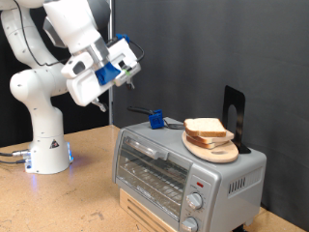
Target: Make a piece of toast with the oven
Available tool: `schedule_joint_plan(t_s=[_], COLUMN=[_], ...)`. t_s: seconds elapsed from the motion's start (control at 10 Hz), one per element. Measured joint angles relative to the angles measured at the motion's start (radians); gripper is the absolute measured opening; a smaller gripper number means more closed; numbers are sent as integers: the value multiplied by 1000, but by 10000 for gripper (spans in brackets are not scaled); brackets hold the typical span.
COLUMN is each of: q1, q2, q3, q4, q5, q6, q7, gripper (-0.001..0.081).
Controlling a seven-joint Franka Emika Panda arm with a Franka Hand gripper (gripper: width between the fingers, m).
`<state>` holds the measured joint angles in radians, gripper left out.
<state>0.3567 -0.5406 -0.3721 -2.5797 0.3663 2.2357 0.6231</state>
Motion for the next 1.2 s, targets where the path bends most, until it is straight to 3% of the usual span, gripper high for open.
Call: schedule_joint_plan(t_s=[0.3, 0.6, 0.9, 1.2], q1=[17, 17, 18, 28], q2=[79, 89, 120, 214], q3=[-8, -9, -6, -6], q4=[4, 3, -38, -44], q5=[35, 41, 57, 85], q6=[56, 61, 187, 279], q7=[-31, -32, -28, -44], gripper=[805, 805, 805, 805])
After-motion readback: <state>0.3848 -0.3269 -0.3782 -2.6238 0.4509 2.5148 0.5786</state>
